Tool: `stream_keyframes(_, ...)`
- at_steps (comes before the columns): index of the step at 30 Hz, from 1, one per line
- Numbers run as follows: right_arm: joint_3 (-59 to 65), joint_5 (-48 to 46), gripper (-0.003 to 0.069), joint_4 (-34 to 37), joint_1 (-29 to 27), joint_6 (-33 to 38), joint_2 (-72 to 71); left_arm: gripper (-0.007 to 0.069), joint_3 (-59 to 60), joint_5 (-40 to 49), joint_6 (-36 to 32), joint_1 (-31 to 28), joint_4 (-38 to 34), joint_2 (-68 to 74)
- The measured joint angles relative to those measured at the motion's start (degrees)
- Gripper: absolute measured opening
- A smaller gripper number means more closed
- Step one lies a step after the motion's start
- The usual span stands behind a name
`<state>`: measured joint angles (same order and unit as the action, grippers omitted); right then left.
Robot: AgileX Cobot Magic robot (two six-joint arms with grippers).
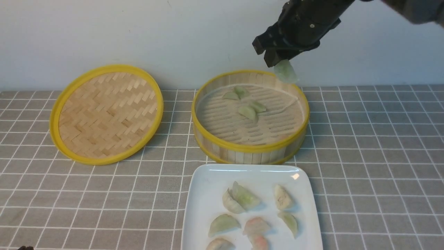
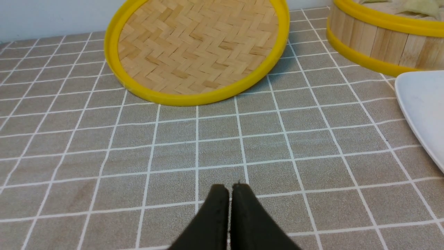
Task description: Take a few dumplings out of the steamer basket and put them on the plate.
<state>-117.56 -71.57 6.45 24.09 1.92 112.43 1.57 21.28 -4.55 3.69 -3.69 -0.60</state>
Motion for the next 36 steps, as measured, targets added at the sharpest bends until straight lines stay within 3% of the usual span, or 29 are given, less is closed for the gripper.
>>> stream_keyframes(11, 32.4, 1.9, 0.0232, 9.4, 3.7, 3.1, -8.6, -0.0005, 0.0, 0.0, 0.0, 0.0, 0.0, 0.0)
stream_keyframes(19, 37.0, 9.0, 0.0237, 12.3, 4.6, 3.1, -4.9, -0.0005, 0.0, 0.0, 0.0, 0.0, 0.0, 0.0)
stream_keyframes(23, 37.0, 10.2, 0.0318, 13.3, 4.6, 3.1, -4.6, -0.0005, 0.0, 0.0, 0.0, 0.0, 0.0, 0.0)
stream_keyframes(24, 37.0, 10.5, 0.0382, 13.5, 4.6, 3.1, -4.6, -0.0005, 0.0, 0.0, 0.0, 0.0, 0.0, 0.0)
stream_keyframes(27, 36.9, 10.2, 0.0475, 13.5, 4.6, 3.2, -4.6, -0.0005, 0.0, 0.0, 0.0, 0.0, 0.0, 0.0)
stream_keyframes(29, 36.6, 8.9, 0.0498, 13.5, 4.6, 3.4, -4.6, -0.0005, 0.0, 0.0, 0.0, 0.0, 0.0, 0.0)
stream_keyframes(33, 35.7, 3.6, 0.0425, 13.0, 4.6, 3.7, -6.2, -0.0005, 0.0, 0.0, 0.0, 0.0, 0.0, 0.0)
stream_keyframes(35, 35.7, 2.1, 0.0266, 12.3, 4.6, 4.1, -10.7, -0.0005, 0.0, 0.0, 0.0, 0.0, 0.0, 0.0)
stream_keyframes(36, 35.7, 2.1, 0.0237, 12.3, 4.6, 4.1, -11.2, -0.0005, 0.0, 0.0, 0.0, 0.0, 0.0, 0.0)
